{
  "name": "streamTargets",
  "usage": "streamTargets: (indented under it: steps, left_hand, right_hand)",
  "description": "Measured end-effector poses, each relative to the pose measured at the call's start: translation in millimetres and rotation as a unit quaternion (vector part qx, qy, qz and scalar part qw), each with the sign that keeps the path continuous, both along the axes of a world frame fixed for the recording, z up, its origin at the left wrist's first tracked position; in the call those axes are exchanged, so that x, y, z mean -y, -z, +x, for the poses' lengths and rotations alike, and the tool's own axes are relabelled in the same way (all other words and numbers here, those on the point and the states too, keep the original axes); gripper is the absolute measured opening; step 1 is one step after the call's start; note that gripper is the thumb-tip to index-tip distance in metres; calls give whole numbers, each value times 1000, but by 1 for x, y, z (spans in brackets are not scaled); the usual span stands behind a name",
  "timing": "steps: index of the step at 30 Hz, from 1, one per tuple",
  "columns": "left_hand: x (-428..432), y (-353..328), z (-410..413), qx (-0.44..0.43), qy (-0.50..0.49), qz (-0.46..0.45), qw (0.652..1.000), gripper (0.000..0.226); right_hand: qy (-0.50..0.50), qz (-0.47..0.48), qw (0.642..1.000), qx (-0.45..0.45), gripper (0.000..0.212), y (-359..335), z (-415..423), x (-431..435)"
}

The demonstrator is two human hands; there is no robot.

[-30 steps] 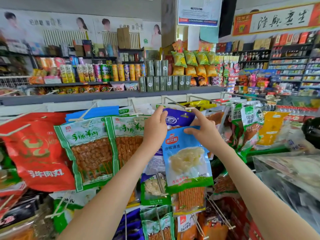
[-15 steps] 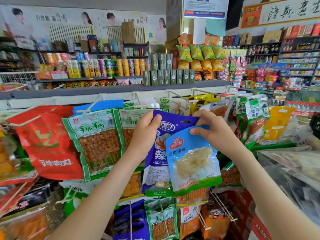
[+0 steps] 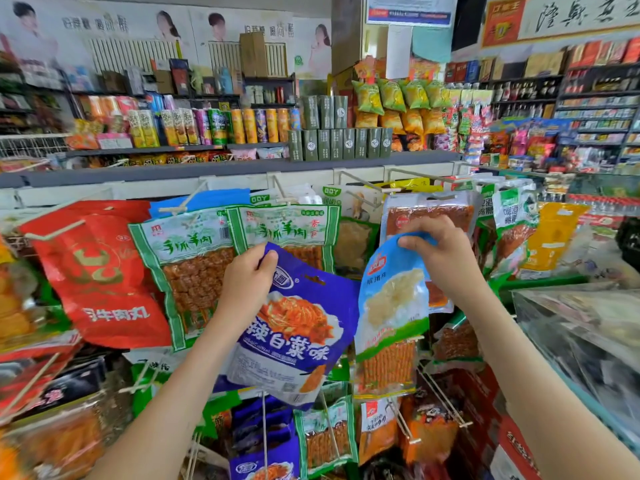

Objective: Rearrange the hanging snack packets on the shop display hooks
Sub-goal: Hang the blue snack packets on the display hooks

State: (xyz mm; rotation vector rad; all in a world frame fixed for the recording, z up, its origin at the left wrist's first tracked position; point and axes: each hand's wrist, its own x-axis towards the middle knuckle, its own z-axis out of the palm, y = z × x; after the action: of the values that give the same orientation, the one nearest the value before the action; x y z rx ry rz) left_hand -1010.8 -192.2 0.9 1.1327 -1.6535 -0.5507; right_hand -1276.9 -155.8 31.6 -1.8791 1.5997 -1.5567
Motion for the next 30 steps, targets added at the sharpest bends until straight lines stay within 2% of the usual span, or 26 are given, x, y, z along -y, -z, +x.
streamTargets:
  steps: [4,8,13,23,25,27,30]
  left_hand:
    - [3,-9,6,-77,37,-2,996,34]
    - [4,-13,13,-154,86,28,984,44]
    - [0,-20,6,-130,90,17,987,28]
    - [-7,-15,-9,-118,79,50,989,26]
    - [-8,-10,-10,-122,83,61,987,25]
    - [-10,-4,-12,-126,91,76,985,25]
    - [-14,6,-16,-139,127,132,973,20]
  right_hand:
    - [41,-52,997,40,14,-15,9,11]
    - [42,-67,995,56,10,-28,18,20]
    - [63,-84,993,47,12,-33,25,31]
    - [34,-45,993,103,2,-17,19,27]
    - [8,-30,996,82,8,-13,18,25]
    - [-20,-3,1000,20,17,-7,22,23]
    - [-77,31,996,-39,16,9,38,15]
